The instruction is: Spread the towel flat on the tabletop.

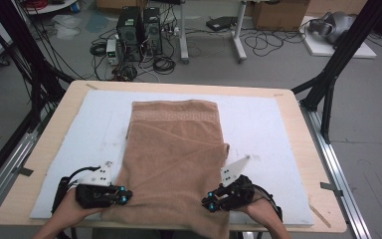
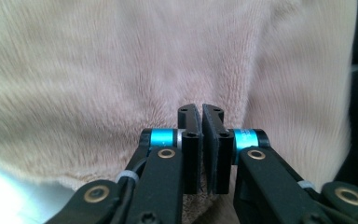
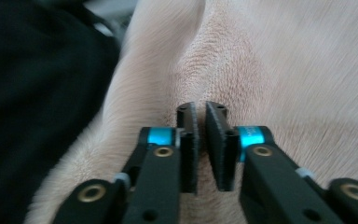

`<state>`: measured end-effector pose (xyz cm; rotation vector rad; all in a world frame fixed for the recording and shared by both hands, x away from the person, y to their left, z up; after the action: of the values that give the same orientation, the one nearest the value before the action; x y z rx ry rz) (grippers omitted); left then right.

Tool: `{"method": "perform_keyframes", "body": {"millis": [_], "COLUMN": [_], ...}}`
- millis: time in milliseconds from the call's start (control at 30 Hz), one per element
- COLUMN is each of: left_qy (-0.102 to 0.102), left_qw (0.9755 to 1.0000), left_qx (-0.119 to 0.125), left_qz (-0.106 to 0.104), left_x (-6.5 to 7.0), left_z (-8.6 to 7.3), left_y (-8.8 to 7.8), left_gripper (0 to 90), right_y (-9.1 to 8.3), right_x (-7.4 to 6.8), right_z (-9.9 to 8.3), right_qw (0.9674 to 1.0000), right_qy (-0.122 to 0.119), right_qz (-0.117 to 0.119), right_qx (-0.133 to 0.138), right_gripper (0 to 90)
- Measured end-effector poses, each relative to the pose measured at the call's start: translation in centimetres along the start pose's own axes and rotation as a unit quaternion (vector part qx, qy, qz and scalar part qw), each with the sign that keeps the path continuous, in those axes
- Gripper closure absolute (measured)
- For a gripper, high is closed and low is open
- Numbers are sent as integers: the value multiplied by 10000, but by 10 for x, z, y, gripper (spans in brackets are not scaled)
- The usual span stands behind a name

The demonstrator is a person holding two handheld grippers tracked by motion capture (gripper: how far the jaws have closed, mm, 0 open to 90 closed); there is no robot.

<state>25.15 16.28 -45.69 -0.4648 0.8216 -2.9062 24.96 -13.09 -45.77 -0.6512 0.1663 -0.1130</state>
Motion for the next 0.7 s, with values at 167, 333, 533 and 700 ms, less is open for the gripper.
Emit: {"method": "perform_keyframes", "body": {"millis": [167, 333, 533, 700], "left_qy": [147, 54, -256, -63], "left_qw": [9978, 9907, 9906, 9905], "left_qx": [98, -403, -608, -746], "left_qz": [635, 1297, 1196, 1150], "left_x": [-32, -79, -93, -79], "left_z": [19, 11, 0, -2], "left_y": [2, 19, 24, 20], "left_gripper": [663, 622, 777, 868], "right_y": [-8, 13, 30, 29], "right_x": [45, 84, 96, 94], "right_z": [9, 1, -12, -13], "right_qw": [9926, 9844, 9834, 9858], "right_qy": [200, 315, 352, 325], "right_qz": [-1194, -1649, -1587, -1469], "right_qx": [-128, -529, -812, -748], "right_gripper": [662, 652, 753, 845]}}
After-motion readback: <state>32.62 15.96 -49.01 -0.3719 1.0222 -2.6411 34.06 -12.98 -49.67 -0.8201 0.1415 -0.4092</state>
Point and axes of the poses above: each handheld gripper's, and its own axes: y roughly forward along the jaws, z roughly out of its top, x roughly to its right, the point moved 8 cm from there along y, roughly forward along the jaws, and after that the axes turned 12 degrees about -z, right-handed, at the moved point
